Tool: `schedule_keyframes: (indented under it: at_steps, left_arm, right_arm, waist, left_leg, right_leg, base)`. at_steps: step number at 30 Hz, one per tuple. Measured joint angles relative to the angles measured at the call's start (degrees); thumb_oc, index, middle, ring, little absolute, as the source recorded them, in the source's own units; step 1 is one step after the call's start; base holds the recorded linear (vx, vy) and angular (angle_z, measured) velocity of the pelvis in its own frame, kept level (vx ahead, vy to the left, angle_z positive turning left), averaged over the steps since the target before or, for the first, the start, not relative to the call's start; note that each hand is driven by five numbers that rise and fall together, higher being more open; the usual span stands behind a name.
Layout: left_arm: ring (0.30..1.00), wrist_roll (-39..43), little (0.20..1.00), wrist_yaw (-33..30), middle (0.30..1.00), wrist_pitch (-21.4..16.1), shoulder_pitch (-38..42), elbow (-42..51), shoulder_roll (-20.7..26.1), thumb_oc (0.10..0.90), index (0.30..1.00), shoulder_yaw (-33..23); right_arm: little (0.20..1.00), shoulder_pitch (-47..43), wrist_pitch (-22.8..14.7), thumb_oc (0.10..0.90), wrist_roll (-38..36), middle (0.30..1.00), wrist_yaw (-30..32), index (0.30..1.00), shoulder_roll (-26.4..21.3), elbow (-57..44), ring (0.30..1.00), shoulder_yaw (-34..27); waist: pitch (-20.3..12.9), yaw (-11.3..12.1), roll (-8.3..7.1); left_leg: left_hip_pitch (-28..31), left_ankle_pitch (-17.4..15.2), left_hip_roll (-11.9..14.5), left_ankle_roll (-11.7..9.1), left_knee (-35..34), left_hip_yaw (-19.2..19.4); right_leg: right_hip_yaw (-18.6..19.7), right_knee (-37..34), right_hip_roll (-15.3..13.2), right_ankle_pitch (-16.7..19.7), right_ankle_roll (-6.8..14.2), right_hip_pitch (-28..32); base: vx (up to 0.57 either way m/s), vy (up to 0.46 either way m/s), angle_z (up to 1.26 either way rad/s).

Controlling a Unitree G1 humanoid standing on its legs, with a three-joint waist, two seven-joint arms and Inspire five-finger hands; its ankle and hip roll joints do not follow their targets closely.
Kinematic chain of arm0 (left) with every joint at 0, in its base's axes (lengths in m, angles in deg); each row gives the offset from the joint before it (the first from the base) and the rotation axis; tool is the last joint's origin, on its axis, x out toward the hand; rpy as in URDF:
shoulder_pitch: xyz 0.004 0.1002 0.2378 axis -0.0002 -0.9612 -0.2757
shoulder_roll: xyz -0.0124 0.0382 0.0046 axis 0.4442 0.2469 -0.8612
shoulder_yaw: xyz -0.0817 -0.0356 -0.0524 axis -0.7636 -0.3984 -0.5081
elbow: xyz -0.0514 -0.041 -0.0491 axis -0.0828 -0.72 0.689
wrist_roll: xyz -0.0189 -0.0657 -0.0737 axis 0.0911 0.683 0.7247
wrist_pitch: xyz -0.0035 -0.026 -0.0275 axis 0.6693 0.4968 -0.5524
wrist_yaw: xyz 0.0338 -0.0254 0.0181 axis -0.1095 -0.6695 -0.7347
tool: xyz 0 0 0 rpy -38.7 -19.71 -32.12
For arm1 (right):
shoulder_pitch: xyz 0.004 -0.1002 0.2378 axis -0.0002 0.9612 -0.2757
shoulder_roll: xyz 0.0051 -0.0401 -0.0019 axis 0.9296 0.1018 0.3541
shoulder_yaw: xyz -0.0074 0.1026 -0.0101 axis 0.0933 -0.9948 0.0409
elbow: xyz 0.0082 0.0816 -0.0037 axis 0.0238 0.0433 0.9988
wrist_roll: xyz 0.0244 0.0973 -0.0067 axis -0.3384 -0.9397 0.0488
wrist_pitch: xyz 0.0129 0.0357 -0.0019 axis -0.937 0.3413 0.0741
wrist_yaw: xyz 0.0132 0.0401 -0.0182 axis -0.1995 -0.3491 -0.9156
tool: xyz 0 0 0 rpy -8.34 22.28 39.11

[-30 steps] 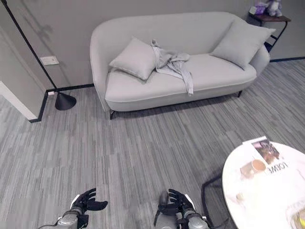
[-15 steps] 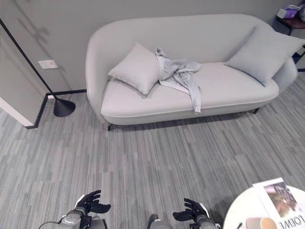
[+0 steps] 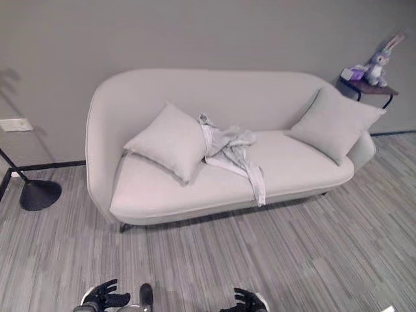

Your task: Hang the clothes on the sofa on the clothes rack.

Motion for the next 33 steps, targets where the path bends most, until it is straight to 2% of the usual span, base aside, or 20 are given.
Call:
schedule_keyframes:
  at_steps: [1, 3, 4, 5, 6, 8, 9, 11, 12, 14, 17, 22, 26, 27, 28, 29, 30, 31, 32, 33]
  left_arm:
    - [0.9, 0.0, 0.9, 0.0, 0.9, 0.4, -0.4, 0.1, -0.2, 0.8, 0.9, 1.2]
    - [0.9, -0.4, 0.9, -0.5, 0.9, 0.7, 0.8, 0.1, 0.0, 0.8, 0.9, 4.0]
    - [0.9, -0.6, 0.9, -0.7, 0.9, 1.2, 1.6, 0.3, -0.5, 0.8, 0.9, 5.3]
    - [0.9, -0.7, 0.9, -0.8, 0.9, 1.0, 1.0, 0.8, -0.7, 0.8, 0.9, 5.7]
    - [0.9, -1.0, 0.9, -0.8, 0.9, 0.8, 1.4, 1.5, -1.3, 0.8, 0.9, 5.6]
    - [0.9, -2.3, 0.9, -0.9, 0.9, 0.6, 1.3, 3.9, -1.3, 0.8, 0.9, 5.5]
    - [0.9, -2.4, 0.9, -0.9, 0.9, 0.5, 1.5, 4.1, -1.2, 0.8, 0.9, 5.5]
    - [0.9, -2.5, 0.9, -1.5, 0.9, 0.4, 1.3, 5.1, -0.7, 0.8, 0.9, 5.1]
    - [0.9, -2.5, 0.9, -1.9, 0.9, 0.5, 0.7, 5.4, 0.1, 0.8, 0.9, 5.0]
    - [0.9, -2.5, 0.9, -2.3, 0.9, 0.7, -1.2, 6.7, 0.2, 0.8, 0.9, 4.5]
    - [0.9, -2.4, 0.9, -1.8, 0.9, 0.8, -2.3, 7.4, -3.3, 0.8, 0.9, 4.1]
    - [0.9, -2.5, 0.9, -1.7, 0.9, 0.1, -1.4, 7.6, -4.9, 0.8, 0.9, 3.7]
    - [0.9, -2.1, 0.9, -1.8, 0.9, -0.2, -0.1, 6.6, -4.7, 0.8, 0.9, 2.8]
    - [0.9, -2.0, 0.9, -1.5, 0.9, -0.1, -0.3, 6.8, -3.9, 0.8, 0.9, 1.2]
    - [0.9, -1.5, 0.9, -1.7, 0.9, -0.3, -0.7, 7.7, -3.8, 0.8, 0.9, 1.5]
    - [0.9, -1.0, 0.9, -1.7, 0.9, -0.4, -0.2, 8.9, -2.1, 0.8, 0.9, 1.7]
    - [0.9, -1.1, 0.9, -2.1, 0.9, -0.1, 0.3, 8.8, -1.2, 0.8, 0.9, 1.8]
    - [0.9, -0.8, 0.9, -1.9, 0.9, 0.3, 0.0, 8.6, -1.0, 0.8, 0.9, 1.3]
    - [0.9, -0.9, 0.9, -2.2, 0.9, 0.6, 0.7, 8.4, -1.9, 0.8, 0.9, 1.2]
    - [0.9, -1.2, 0.9, -2.3, 0.9, 0.4, 0.4, 8.1, -2.8, 0.8, 0.9, 1.8]
  right_arm:
    - [0.9, -0.4, -0.2, 0.8, 0.4, 0.9, 0.0, 0.9, 0.0, -0.3, 0.9, 0.1]
    - [0.9, -0.4, -0.4, 0.8, 2.2, 0.9, 0.2, 0.9, 0.2, -1.0, 0.9, -0.1]
    - [0.9, -0.4, -0.6, 0.8, 2.3, 0.9, 0.3, 0.9, -0.2, -2.2, 0.9, -1.3]
    - [0.9, -0.5, -0.6, 0.8, 2.3, 0.9, 0.4, 0.9, -0.8, -2.9, 0.9, -1.9]
    - [0.9, -1.0, -0.7, 0.8, 2.3, 0.9, 0.7, 0.9, -1.6, -3.7, 0.9, -2.1]
    - [0.9, -0.7, -0.4, 0.8, 2.4, 0.9, 1.3, 0.9, -2.2, -4.8, 0.9, -2.3]
    - [0.9, -1.0, -0.4, 0.8, 2.4, 0.9, 1.3, 0.9, -2.2, -4.9, 0.9, -2.2]
    - [0.9, -0.9, 0.0, 0.8, 4.3, 0.9, 1.4, 0.9, -2.1, -5.8, 0.9, -2.0]
    - [0.9, -1.0, 0.0, 0.8, 5.1, 0.9, 1.4, 0.9, -2.1, -6.2, 0.9, -2.1]
    - [0.9, -0.3, 0.2, 0.8, 5.9, 0.9, 2.0, 0.9, -2.5, -6.9, 0.9, -2.3]
    - [0.9, 0.0, 0.8, 0.8, 6.2, 0.9, 2.4, 0.9, -6.8, -8.4, 0.9, -3.1]
    - [0.9, 2.2, 1.0, 0.8, 7.1, 0.9, 2.3, 0.9, -10.7, -10.7, 0.9, -3.3]
    - [0.9, 2.2, 0.7, 0.8, 9.0, 0.9, 1.4, 0.9, -10.5, -11.3, 0.9, -3.5]
    - [0.9, 2.9, 1.0, 0.8, 9.0, 0.9, 1.4, 0.9, -10.3, -12.0, 0.9, -3.2]
    - [0.9, 2.8, 1.0, 0.8, 8.9, 0.9, 1.5, 0.9, -10.4, -12.6, 0.9, -4.2]
    - [0.9, 3.0, 1.0, 0.8, 8.9, 0.9, 1.7, 0.9, -9.9, -13.0, 0.9, -4.7]
    - [0.9, 2.5, 0.9, 0.8, 8.9, 0.9, 2.5, 0.9, -9.5, -12.4, 0.9, -4.6]
    - [0.9, 1.7, 1.0, 0.8, 8.9, 0.9, 3.3, 0.9, -9.3, -12.2, 0.9, -4.6]
    - [0.9, 1.1, 1.0, 0.8, 8.8, 0.9, 4.0, 0.9, -9.9, -12.0, 0.9, -4.8]
    - [0.9, 1.2, 0.8, 0.8, 8.8, 0.9, 3.9, 0.9, -11.3, -12.5, 0.9, -4.9]
  waist:
    - [0.1, -0.9, 0.45]
    - [0.8, -1.6, 0.67]
    - [1.4, -2.7, 1.73]
    - [1.8, -2.8, 2.55]
    - [2.7, -2.7, 3.61]
    - [2.9, -3.0, 4.71]
    - [3.0, -3.0, 4.57]
    - [3.0, -2.5, 4.07]
    - [2.8, -2.2, 3.26]
    - [2.5, -1.4, 2.12]
    - [2.7, -2.0, 6.46]
    - [2.7, -1.8, 7.39]
    - [4.1, -1.6, 6.55]
    - [4.7, -2.2, 5.2]
    - [5.5, -1.7, 5.26]
    - [6.0, -1.6, 4.03]
    - [6.6, -1.7, 3.56]
    - [6.5, -0.9, 3.01]
    - [6.2, -0.5, 2.97]
    - [5.9, 0.1, 6.27]
  left_leg:
    - [1.6, -0.8, -0.5, 0.5, -0.2, -0.4]
    - [3.8, -3.6, -2.5, 1.9, -0.2, -1.0]
    - [4.9, -4.9, -2.6, 2.2, -0.2, -2.3]
    - [5.7, -4.5, -2.6, 1.9, 0.1, -2.4]
    - [7.2, -5.5, -2.2, 1.8, 0.0, -2.4]
    - [8.2, -6.3, -1.6, 0.5, 0.1, -3.8]
    - [8.4, -6.3, -1.6, 0.5, 0.1, -4.1]
    - [9.6, -7.1, -0.4, -0.6, 0.1, -4.4]
    - [10.4, -7.9, -0.2, -2.7, 0.0, -4.6]
    - [12.2, -9.3, 1.2, -6.3, -0.2, -4.6]
    - [12.2, -10.4, 6.2, -8.7, 2.5, -5.3]
    - [10.1, -10.1, 9.4, -8.2, 6.8, -5.9]
    - [5.3, -9.5, 11.7, -7.7, 14.9, -7.2]
    - [3.8, -7.9, 12.3, -8.4, 19.3, -8.3]
    - [0.8, -6.7, 14.6, -8.6, 26.0, -7.3]
    - [-1.1, -5.7, 15.2, -8.7, 29.7, -6.1]
    - [-3.1, -2.6, 16.7, -8.5, 33.6, -5.7]
    - [-5.1, -4.8, 13.3, -9.9, 35.8, -7.0]
    - [-5.3, -6.1, 9.3, -8.6, 32.8, -7.0]
    - [-6.2, -5.4, 11.3, -8.5, 30.4, -6.1]
  right_leg:
    - [1.0, 12.6, -2.6, 5.5, 1.3, -5.8]
    - [-0.5, 23.7, -7.1, 4.0, -0.6, -13.9]
    - [-4.3, 23.2, -9.0, 0.0, -3.3, -16.4]
    - [-9.0, 19.7, -10.6, -2.7, -4.3, -16.3]
    - [-10.6, 13.1, -11.3, -2.8, -3.8, -18.2]
    - [-13.6, -7.8, -11.3, -0.8, -0.6, -18.4]
    - [-13.8, -11.8, -11.0, 0.9, 0.0, -18.6]
    - [-13.0, -24.3, -9.4, 6.5, 1.0, -18.3]
    - [-12.9, -28.3, -9.2, 9.4, 1.3, -18.1]
    - [-11.1, -28.9, -8.0, 17.4, -0.6, -17.4]
    - [-10.7, -26.4, -2.5, 13.9, -2.5, -16.5]
    - [-11.8, -23.2, -1.0, 10.3, -3.3, -16.3]
    - [-11.4, -20.4, 1.2, 8.2, -5.7, -17.8]
    - [-9.4, -13.8, 1.5, 2.3, -7.3, -18.9]
    - [-9.7, -8.0, 2.7, -1.1, -7.7, -20.2]
    - [-9.0, -8.1, 2.5, -2.2, -9.6, -20.4]
    - [-9.5, -10.3, 3.5, -2.6, -9.9, -18.9]
    - [-7.2, -15.1, 4.4, -2.1, -9.4, -17.9]
    - [-5.4, -21.0, 5.6, -1.0, -8.6, -15.4]
    - [-6.0, -10.5, 8.3, -3.1, -11.6, -17.2]
  base:
    - [0.15, 0.113, 0.17]
    - [0.35, 0.025, 0.24]
    - [0.35, -0.055, 0.33]
    - [0.28, -0.19, 0.3]
    - [0.25, -0.219, 0.24]
    - [0.24, -0.274, 0.35]
    - [0.19, -0.267, 0.41]
    - [0.16, -0.258, 0.19]
    - [0.14, -0.257, 0.01]
    - [0.15, -0.245, -0.06]
    - [0.16, -0.301, -0.03]
    - [0.15, -0.498, 0.16]
    - [0.11, -0.542, 0.15]
    - [0.12, -0.455, 0.36]
    - [0.12, -0.455, 0.33]
    - [0.12, -0.215, 0.11]
    - [0.08, -0.097, -0.09]
    - [0.15, -0.153, -0.26]
    - [0.24, -0.091, -0.53]
    - [0.37, -0.081, -0.21]
